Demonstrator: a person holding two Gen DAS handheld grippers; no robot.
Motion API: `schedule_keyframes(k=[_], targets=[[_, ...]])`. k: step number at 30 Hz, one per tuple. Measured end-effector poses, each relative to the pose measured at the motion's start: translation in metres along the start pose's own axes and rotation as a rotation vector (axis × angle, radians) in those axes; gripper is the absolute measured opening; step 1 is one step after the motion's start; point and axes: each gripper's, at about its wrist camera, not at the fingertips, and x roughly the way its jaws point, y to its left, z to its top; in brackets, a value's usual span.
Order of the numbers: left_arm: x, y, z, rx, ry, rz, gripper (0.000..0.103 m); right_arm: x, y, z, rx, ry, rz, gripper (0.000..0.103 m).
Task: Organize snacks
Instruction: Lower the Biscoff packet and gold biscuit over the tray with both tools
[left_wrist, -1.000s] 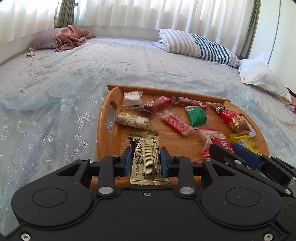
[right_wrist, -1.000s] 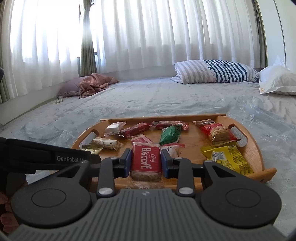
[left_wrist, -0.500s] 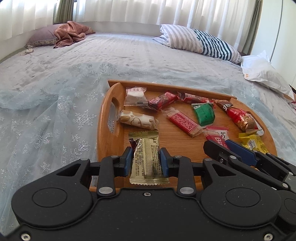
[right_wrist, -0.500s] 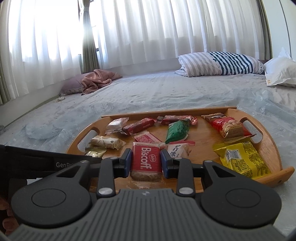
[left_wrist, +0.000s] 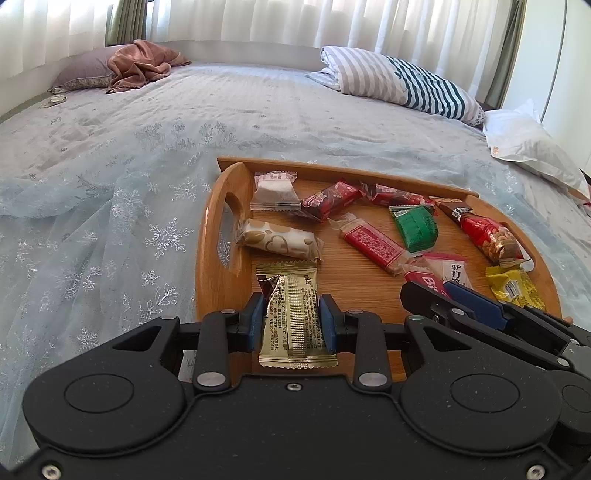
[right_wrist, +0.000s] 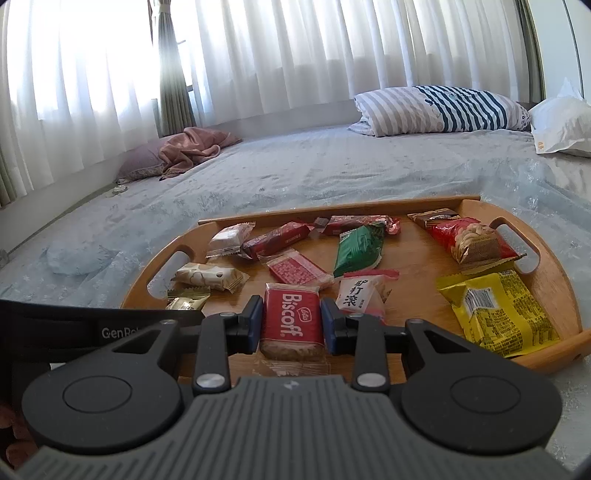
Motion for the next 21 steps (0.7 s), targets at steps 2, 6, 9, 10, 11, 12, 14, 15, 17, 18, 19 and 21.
schedule_keyframes(k=[2,6,9,10,11,12,14,15,17,18,19,21], targets=[[0.003,0.001,0.0,0.0,0.0,0.002,0.03,0.001,0.001,0.0,-0.002,0.001,-0.002,0.039],[0.007,0.001,0.001,0.008,-0.005,0.009,0.03,0.003,0.002,0.001,-0.006,0.001,-0.006,0.039],[0.008,0.001,0.001,0.009,-0.004,0.01,0.03,0.004,0.002,0.0,-0.003,0.002,-0.005,0.039],[0.009,0.001,0.001,0.01,-0.005,0.01,0.03,0.004,0.002,0.0,-0.003,0.002,-0.005,0.039],[0.008,0.001,0.001,0.01,-0.005,0.01,0.031,0.004,0.002,0.001,-0.003,0.002,-0.005,0.039],[0.007,0.001,0.001,0.009,-0.005,0.01,0.031,0.004,0.002,0.001,-0.002,0.002,-0.005,0.039],[0.009,0.001,0.002,0.01,-0.007,0.009,0.031,0.004,0.002,0.001,-0.002,0.002,-0.005,0.039],[0.01,0.001,0.002,0.01,-0.007,0.009,0.031,0.004,0.002,0.001,-0.001,0.002,-0.004,0.039],[0.01,0.001,0.002,0.009,-0.007,0.007,0.031,0.004,0.002,0.001,-0.002,0.002,-0.005,0.039],[0.011,0.001,0.003,0.009,-0.008,0.005,0.03,0.005,0.002,0.001,-0.002,0.002,-0.004,0.039],[0.011,0.001,0.003,0.009,-0.008,0.003,0.03,0.004,0.002,0.001,-0.003,0.002,-0.004,0.039],[0.011,0.001,0.004,0.008,-0.01,0.002,0.03,0.004,0.002,0.001,-0.003,0.002,-0.004,0.039]])
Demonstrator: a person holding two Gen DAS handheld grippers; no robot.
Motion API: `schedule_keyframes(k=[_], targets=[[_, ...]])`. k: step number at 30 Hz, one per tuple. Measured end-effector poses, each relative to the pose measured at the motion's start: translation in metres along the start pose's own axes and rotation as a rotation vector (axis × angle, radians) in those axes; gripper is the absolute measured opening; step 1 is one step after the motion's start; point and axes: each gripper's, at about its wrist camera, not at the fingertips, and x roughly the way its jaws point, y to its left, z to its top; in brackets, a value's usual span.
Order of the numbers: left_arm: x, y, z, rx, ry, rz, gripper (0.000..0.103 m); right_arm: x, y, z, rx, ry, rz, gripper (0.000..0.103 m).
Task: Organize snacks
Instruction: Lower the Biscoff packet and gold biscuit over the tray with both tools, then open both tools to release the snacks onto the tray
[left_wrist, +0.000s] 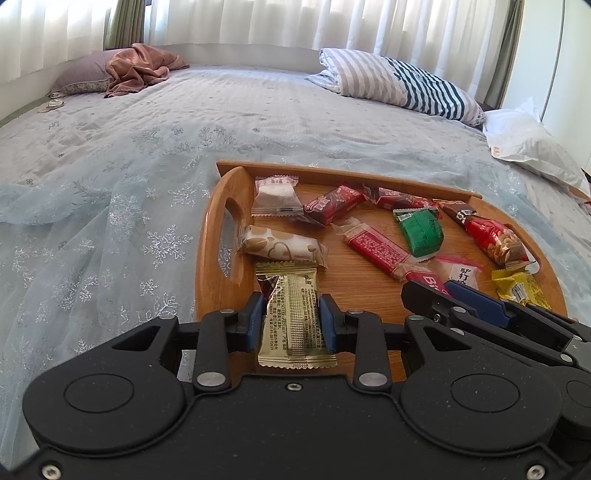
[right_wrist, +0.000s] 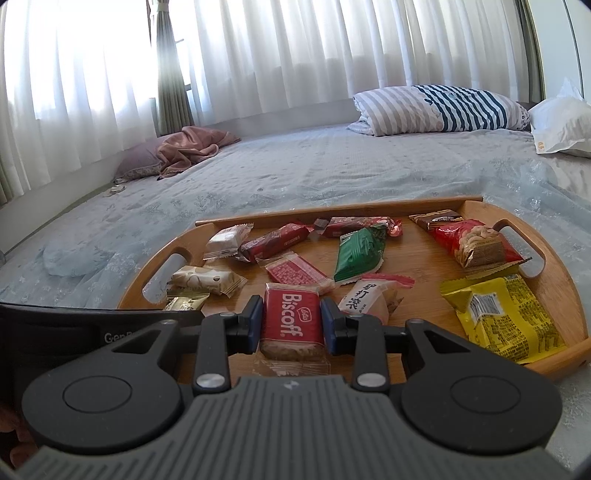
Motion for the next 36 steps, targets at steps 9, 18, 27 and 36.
schedule_keyframes(k=[9,18,27,36], targets=[[0.0008,-0.0004,0.0013,-0.001,-0.002,0.001,0.03,0.0016,-0.0002,0.0005,0.004,0.0,-0.001,0.04],[0.0009,-0.0003,0.0011,-0.003,-0.002,0.001,0.032,0.0059,-0.0009,0.002,0.011,0.0,0.001,0.041],[0.0023,0.0005,0.0052,-0.005,-0.004,0.002,0.035,0.0064,-0.0014,0.0018,0.018,-0.011,0.002,0.044],[-0.0038,-0.0016,0.0082,0.0,-0.02,0.014,0.043,-0.0001,-0.002,0.0038,0.018,-0.029,0.002,0.045]])
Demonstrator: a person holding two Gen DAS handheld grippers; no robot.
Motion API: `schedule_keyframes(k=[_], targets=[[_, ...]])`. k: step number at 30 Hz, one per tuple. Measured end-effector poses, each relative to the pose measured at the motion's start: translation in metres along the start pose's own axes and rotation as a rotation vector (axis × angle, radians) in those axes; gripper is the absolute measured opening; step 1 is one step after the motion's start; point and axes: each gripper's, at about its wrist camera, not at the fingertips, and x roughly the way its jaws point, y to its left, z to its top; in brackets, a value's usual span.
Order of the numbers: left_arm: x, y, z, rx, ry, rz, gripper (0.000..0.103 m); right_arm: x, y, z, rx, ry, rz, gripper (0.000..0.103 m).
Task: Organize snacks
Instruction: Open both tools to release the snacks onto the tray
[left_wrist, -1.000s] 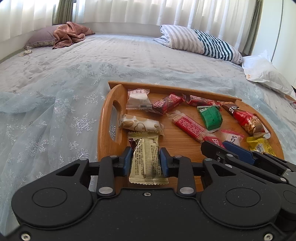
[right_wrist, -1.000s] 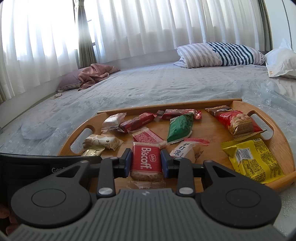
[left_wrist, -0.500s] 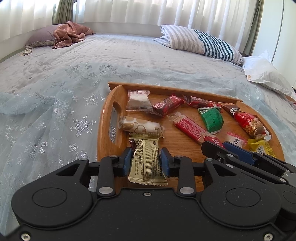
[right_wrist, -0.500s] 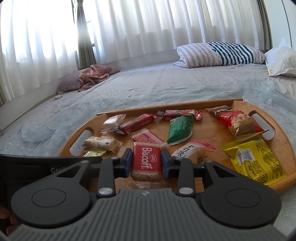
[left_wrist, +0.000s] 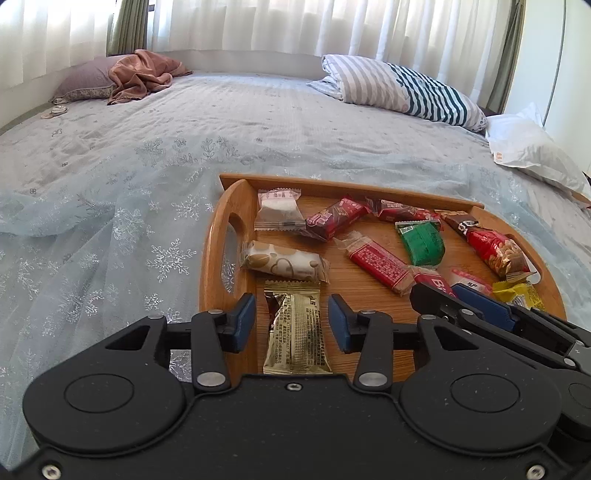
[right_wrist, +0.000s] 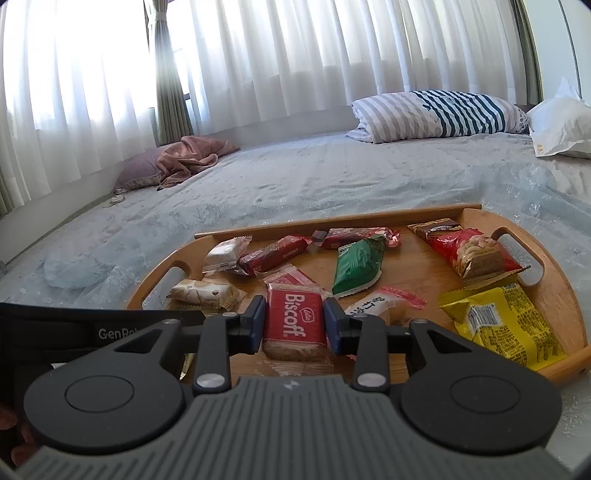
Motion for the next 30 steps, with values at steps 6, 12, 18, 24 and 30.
schedule_keyframes(k=[6,12,18,24,30], targets=[[-0.011,-0.004,0.0,0.009,-0.019,0.012,0.052,-0.011,0.0,0.003,-0.012,-0.019,-0.007,0.046],[-0.028,-0.01,0.003,0.015,-0.052,0.03,0.066,-0.026,-0.002,0.009,-0.027,-0.054,-0.022,0.052],[-0.045,-0.014,0.002,0.013,-0.077,0.039,0.077,-0.042,-0.008,0.013,-0.039,-0.079,-0.034,0.06],[-0.059,-0.02,0.0,0.015,-0.08,0.041,0.081,-0.056,-0.013,0.012,-0.051,-0.089,-0.046,0.066],[-0.071,-0.029,-0.01,0.022,-0.083,0.046,0.087,-0.071,-0.022,0.008,-0.058,-0.094,-0.066,0.07]])
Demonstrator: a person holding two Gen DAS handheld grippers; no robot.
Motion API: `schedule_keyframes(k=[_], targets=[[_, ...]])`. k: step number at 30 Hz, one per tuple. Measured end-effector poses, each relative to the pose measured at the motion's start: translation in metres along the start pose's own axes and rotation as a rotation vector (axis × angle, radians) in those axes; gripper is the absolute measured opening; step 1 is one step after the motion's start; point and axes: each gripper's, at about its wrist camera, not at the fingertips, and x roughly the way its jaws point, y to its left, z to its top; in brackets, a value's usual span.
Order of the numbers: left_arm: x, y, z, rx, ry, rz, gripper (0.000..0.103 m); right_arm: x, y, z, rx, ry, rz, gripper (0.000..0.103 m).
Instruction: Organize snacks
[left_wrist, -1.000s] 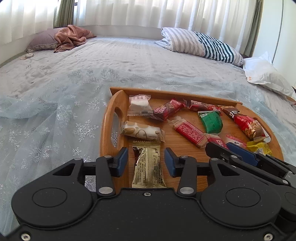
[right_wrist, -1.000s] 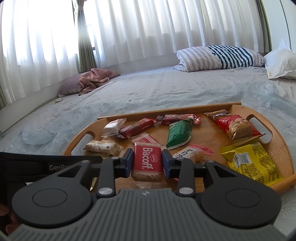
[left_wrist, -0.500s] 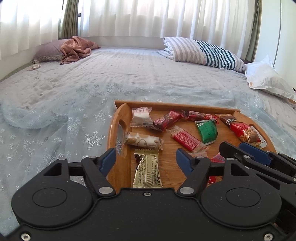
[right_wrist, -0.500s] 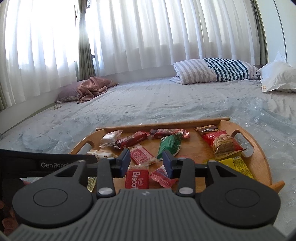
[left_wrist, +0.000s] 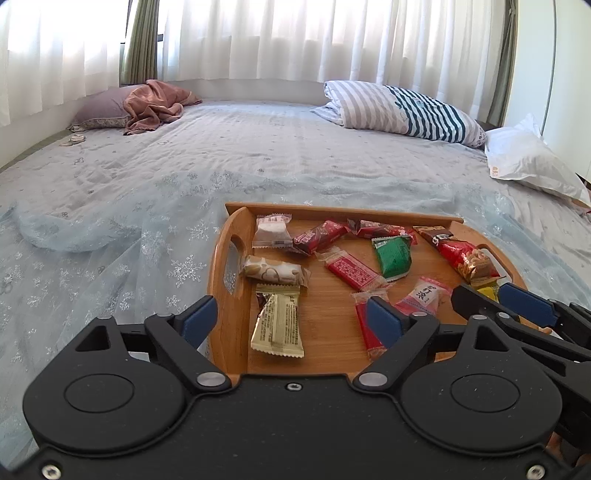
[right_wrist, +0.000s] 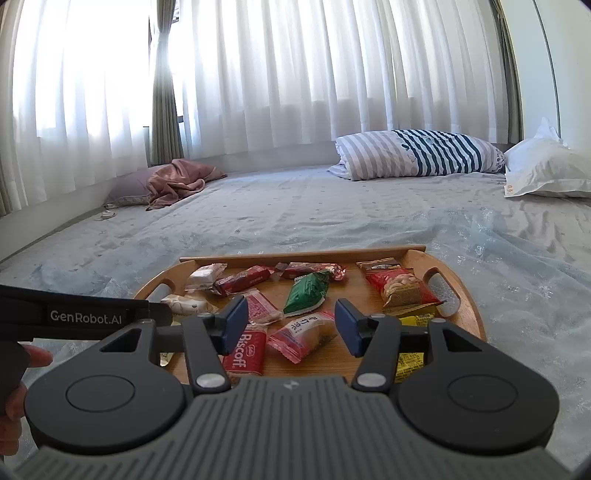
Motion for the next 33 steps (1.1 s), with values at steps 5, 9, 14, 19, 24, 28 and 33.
schedule_keyframes(k=[5,9,14,19,24,28,33], targets=[[-0.011,-0.006,-0.009,-0.01,0.005,-0.035,0.092,-0.011,-0.009,-0.004,0.001,0.003,-0.019,0.071],[-0.02,-0.007,-0.017,-0.028,0.007,-0.056,0.099,-0.018,-0.016,-0.008,0.0,0.008,-0.029,0.075],[-0.028,-0.009,-0.023,-0.052,0.008,-0.063,0.1,-0.028,-0.021,-0.016,-0.028,0.01,-0.045,0.077],[-0.032,-0.01,-0.031,-0.054,0.015,-0.052,0.101,-0.034,-0.028,-0.021,-0.034,0.019,-0.061,0.079],[-0.033,-0.012,-0.04,-0.059,0.034,-0.05,0.102,-0.037,-0.037,-0.028,-0.03,0.036,-0.074,0.08],[-0.033,-0.016,-0.049,-0.055,0.048,-0.041,0.102,-0.04,-0.04,-0.034,-0.037,0.049,-0.082,0.081],[-0.032,-0.023,-0.061,-0.033,0.064,-0.044,0.102,-0.044,-0.046,-0.044,-0.039,0.071,-0.093,0.082]])
